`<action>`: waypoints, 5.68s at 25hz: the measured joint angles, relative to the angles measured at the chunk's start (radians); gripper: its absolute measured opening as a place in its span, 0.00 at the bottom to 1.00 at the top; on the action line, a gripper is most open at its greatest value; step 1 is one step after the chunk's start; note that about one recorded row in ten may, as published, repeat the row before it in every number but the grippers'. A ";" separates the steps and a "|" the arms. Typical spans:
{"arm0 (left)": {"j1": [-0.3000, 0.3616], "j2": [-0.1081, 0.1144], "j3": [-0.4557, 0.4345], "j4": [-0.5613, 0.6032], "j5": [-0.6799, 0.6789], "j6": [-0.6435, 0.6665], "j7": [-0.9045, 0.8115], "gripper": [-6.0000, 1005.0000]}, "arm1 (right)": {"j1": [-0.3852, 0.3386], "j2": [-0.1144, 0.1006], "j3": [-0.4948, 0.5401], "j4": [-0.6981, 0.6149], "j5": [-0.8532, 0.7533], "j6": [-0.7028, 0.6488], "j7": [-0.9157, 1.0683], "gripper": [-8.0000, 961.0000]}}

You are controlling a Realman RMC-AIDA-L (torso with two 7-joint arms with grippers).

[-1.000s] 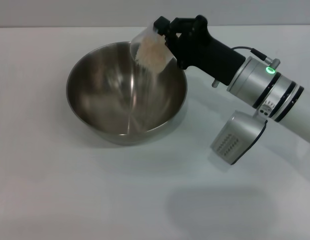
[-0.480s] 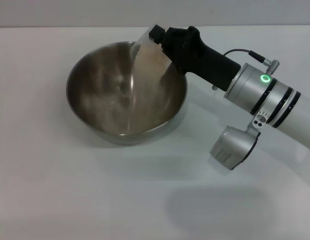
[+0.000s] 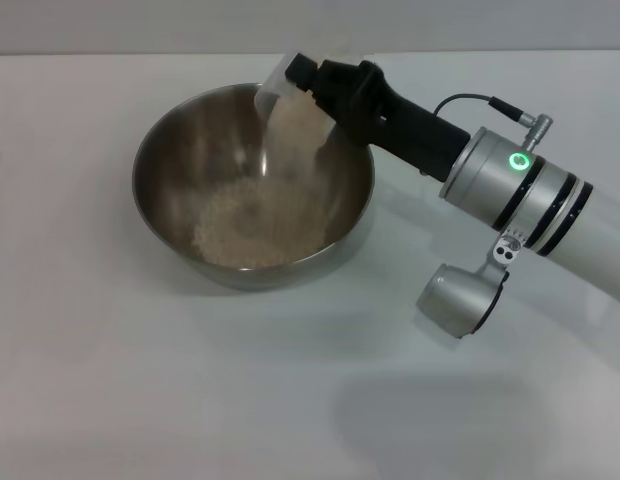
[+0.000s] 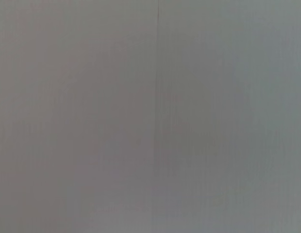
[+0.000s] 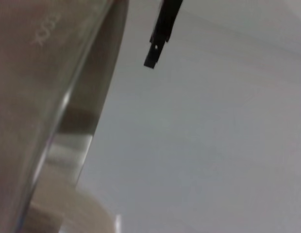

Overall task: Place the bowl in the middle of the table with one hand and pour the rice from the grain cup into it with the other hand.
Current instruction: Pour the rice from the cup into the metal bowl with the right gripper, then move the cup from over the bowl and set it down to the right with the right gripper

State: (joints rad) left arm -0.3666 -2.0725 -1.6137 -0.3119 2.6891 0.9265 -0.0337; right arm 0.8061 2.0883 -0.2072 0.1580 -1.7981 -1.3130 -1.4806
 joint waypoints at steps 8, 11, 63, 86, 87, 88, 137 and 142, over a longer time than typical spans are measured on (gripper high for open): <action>-0.005 0.001 0.000 -0.002 0.000 0.000 0.000 0.84 | -0.001 0.002 0.006 0.012 -0.046 0.031 -0.036 0.02; -0.005 0.002 0.000 -0.006 0.000 0.000 0.000 0.84 | 0.005 0.002 0.005 0.008 -0.046 0.027 -0.048 0.01; -0.016 0.000 0.007 -0.009 0.000 0.000 -0.011 0.84 | -0.072 0.002 0.460 0.274 -0.048 0.168 0.059 0.02; -0.017 0.000 0.009 -0.010 0.001 0.009 -0.011 0.84 | -0.298 0.003 0.731 0.525 0.133 0.175 0.535 0.02; -0.018 0.000 0.009 -0.010 0.004 0.009 -0.011 0.84 | -0.303 0.002 0.738 0.526 0.166 0.177 0.544 0.02; -0.020 0.000 0.009 -0.010 0.006 0.009 -0.011 0.84 | -0.309 0.002 0.741 0.524 0.224 0.182 0.566 0.02; -0.040 0.005 0.038 -0.012 0.008 0.009 0.000 0.84 | -0.393 0.001 0.635 0.364 0.260 0.330 1.000 0.14; -0.037 0.006 0.037 -0.012 0.008 0.011 0.000 0.84 | -0.433 0.000 0.625 0.395 0.264 0.290 0.955 0.15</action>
State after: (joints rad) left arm -0.4039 -2.0661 -1.5767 -0.3235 2.6967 0.9377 -0.0337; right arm 0.3728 2.0884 0.4180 0.5534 -1.5341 -1.0233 -0.5254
